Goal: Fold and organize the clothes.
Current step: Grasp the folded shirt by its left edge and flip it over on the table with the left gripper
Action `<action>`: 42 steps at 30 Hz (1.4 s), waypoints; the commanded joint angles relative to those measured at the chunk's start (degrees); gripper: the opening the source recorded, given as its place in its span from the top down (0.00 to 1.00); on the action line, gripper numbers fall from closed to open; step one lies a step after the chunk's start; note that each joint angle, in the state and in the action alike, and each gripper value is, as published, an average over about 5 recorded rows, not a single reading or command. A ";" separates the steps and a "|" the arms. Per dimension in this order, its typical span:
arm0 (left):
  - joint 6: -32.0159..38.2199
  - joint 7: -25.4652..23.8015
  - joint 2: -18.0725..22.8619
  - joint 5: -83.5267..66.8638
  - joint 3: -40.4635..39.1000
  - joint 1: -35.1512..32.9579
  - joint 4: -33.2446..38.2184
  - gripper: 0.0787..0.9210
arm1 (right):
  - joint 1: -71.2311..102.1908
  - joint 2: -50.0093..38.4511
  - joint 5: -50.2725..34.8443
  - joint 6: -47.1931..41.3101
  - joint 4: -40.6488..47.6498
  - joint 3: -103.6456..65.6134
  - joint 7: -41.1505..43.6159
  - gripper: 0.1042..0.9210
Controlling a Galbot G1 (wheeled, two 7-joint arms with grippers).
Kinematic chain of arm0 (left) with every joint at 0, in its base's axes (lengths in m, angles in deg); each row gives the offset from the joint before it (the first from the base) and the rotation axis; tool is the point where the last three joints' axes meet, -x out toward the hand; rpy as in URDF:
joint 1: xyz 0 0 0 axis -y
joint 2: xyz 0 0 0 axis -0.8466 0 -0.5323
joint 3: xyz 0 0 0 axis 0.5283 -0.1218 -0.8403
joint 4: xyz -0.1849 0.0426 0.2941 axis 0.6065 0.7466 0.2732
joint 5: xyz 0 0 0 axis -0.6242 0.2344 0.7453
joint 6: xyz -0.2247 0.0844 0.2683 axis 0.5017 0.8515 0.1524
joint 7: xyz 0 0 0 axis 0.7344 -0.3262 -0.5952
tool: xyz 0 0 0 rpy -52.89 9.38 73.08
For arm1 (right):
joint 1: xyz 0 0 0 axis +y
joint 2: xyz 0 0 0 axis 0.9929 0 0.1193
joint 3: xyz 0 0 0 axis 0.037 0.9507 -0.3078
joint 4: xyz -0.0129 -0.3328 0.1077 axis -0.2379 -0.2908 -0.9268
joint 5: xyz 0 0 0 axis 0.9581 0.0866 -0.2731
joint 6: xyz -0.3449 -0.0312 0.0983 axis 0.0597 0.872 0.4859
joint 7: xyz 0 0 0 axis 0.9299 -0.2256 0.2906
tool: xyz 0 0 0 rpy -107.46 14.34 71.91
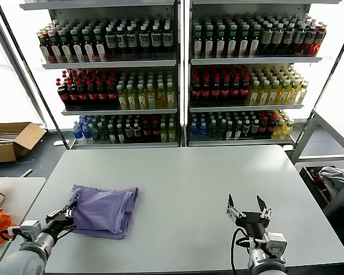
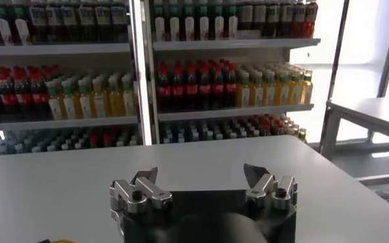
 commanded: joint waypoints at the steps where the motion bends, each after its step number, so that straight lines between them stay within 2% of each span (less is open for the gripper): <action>1: -0.82 -0.03 -13.07 -2.97 13.97 -0.17 -0.36 0.94 | -0.78 -0.12 -0.09 -0.28 0.35 0.67 0.00 0.12; 3: -1.53 0.08 -14.86 -3.55 15.14 0.20 0.53 0.94 | -0.96 -0.06 -0.09 -0.25 0.91 0.92 -0.04 0.12; 6: -2.05 0.33 -15.16 -3.10 15.04 0.49 3.05 0.94 | -0.95 -0.01 0.04 -0.21 1.53 1.31 -0.09 0.12; 9: -1.48 0.13 -12.86 0.70 13.21 0.85 7.37 0.94 | -0.49 0.07 0.11 -0.21 1.37 1.06 -0.07 0.12; 13: -1.23 -0.16 -7.69 6.25 7.75 1.61 14.55 0.94 | 0.95 -0.04 0.12 -0.06 0.79 -0.29 0.01 0.12; 16: -0.72 -0.78 -2.76 13.23 -1.89 1.18 19.26 0.94 | 2.38 -0.05 0.18 0.39 0.65 -1.56 0.01 0.12; 20: -1.23 0.14 6.67 23.47 -21.47 0.68 23.56 0.94 | 4.20 0.73 0.70 0.67 0.21 -2.59 0.02 0.12; 23: -1.91 0.01 11.98 30.91 -34.69 1.52 19.81 0.94 | 5.13 0.98 2.05 0.48 -0.50 -2.31 0.06 0.12; 25: -2.77 0.21 14.40 32.71 -38.90 3.70 14.39 0.94 | 5.64 1.12 2.99 0.30 -1.09 -1.95 0.11 0.12; 28: -4.19 1.43 16.03 30.82 -40.68 6.62 8.37 0.94 | 6.39 1.51 4.08 0.36 -1.41 -1.48 0.17 0.12; 30: -4.84 1.94 15.86 29.29 -41.04 7.43 7.47 0.94 | 6.86 1.80 4.65 0.68 -1.08 -1.23 0.20 0.12; 37: -6.20 3.57 15.09 24.78 -39.68 9.49 8.62 0.94 | 6.70 2.79 4.84 1.00 0.30 -0.25 0.11 0.12; 42: -2.69 3.69 14.97 17.51 -38.49 9.94 11.07 0.93 | 5.26 5.27 4.36 0.87 1.43 1.88 -0.02 0.12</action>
